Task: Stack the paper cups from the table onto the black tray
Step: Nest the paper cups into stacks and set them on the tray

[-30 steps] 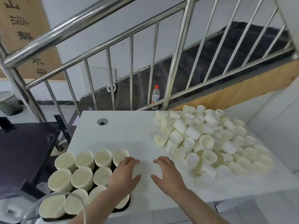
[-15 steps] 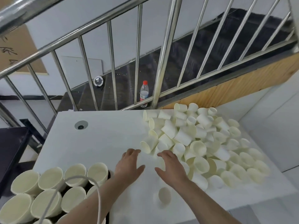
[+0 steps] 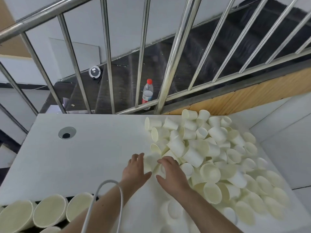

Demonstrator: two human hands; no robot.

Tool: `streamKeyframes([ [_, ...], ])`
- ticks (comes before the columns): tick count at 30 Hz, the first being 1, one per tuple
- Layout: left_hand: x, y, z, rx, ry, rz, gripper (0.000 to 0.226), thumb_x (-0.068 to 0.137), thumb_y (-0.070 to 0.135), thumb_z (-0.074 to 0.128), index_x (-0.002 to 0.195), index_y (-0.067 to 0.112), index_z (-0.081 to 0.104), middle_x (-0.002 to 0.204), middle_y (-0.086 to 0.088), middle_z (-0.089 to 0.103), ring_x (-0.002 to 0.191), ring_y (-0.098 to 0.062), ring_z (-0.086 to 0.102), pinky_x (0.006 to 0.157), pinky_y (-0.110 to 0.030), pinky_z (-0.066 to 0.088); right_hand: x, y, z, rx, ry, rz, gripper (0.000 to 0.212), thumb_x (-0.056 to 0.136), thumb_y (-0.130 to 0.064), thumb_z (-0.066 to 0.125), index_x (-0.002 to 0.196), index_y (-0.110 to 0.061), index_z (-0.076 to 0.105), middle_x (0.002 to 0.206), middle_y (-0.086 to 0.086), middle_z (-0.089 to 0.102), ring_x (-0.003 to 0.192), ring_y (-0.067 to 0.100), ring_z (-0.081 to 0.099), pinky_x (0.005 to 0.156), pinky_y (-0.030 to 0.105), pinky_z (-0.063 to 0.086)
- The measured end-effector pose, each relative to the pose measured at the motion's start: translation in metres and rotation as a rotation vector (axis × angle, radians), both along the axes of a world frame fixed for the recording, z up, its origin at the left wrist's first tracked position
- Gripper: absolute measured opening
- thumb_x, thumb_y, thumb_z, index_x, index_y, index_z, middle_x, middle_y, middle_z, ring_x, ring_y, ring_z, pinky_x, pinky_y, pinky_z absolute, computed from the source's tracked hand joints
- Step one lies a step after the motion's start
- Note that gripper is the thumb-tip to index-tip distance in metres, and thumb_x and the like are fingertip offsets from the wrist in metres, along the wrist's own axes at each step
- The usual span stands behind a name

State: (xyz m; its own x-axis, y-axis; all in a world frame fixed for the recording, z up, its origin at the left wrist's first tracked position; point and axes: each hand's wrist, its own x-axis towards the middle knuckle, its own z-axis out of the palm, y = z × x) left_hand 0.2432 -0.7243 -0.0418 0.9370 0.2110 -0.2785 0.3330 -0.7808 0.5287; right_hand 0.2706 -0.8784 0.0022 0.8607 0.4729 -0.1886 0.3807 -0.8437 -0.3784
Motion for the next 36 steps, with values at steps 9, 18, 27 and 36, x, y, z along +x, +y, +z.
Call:
streamKeyframes([
  [9,0.015,-0.013,-0.016,-0.047,0.026,0.040,0.072,0.083,0.045,0.064,0.140,0.020,0.028,0.133,-0.002,0.039,0.120,-0.023,0.046,0.088,-0.036,0.048,0.020,-0.022,-0.003,-0.054,-0.001,-0.014,0.049,0.092,-0.028,0.057,0.139,-0.025,0.043,0.141,-0.010,0.033,0.132,0.010,0.033,0.094,0.028,0.046],
  [18,-0.002,0.012,0.006,0.035,-0.035,0.048,0.072,0.077,0.037,0.065,0.138,0.024,0.029,0.134,0.001,0.036,0.121,-0.021,0.043,0.090,-0.032,0.047,0.030,-0.022,-0.012,-0.162,0.007,0.040,0.053,0.093,-0.033,0.057,0.141,-0.023,0.038,0.143,-0.008,0.032,0.133,0.014,0.030,0.095,0.030,0.047],
  [27,-0.032,0.035,0.010,0.173,0.063,-0.062,0.071,0.082,0.030,0.058,0.146,0.027,0.026,0.144,0.005,0.029,0.131,-0.020,0.032,0.099,-0.032,0.042,0.025,-0.012,-0.028,-0.190,0.046,0.080,0.054,0.093,-0.028,0.056,0.142,-0.026,0.036,0.140,-0.007,0.035,0.128,0.016,0.035,0.093,0.029,0.045],
  [36,-0.038,0.036,0.007,0.137,-0.052,-0.089,0.084,0.080,0.050,0.064,0.149,0.030,0.021,0.155,0.007,0.021,0.146,-0.015,0.013,0.118,-0.035,0.011,0.026,-0.009,-0.021,0.160,0.067,-0.041,0.051,0.091,-0.032,0.060,0.139,-0.022,0.045,0.134,-0.007,0.045,0.125,0.014,0.042,0.102,0.025,0.038],
])
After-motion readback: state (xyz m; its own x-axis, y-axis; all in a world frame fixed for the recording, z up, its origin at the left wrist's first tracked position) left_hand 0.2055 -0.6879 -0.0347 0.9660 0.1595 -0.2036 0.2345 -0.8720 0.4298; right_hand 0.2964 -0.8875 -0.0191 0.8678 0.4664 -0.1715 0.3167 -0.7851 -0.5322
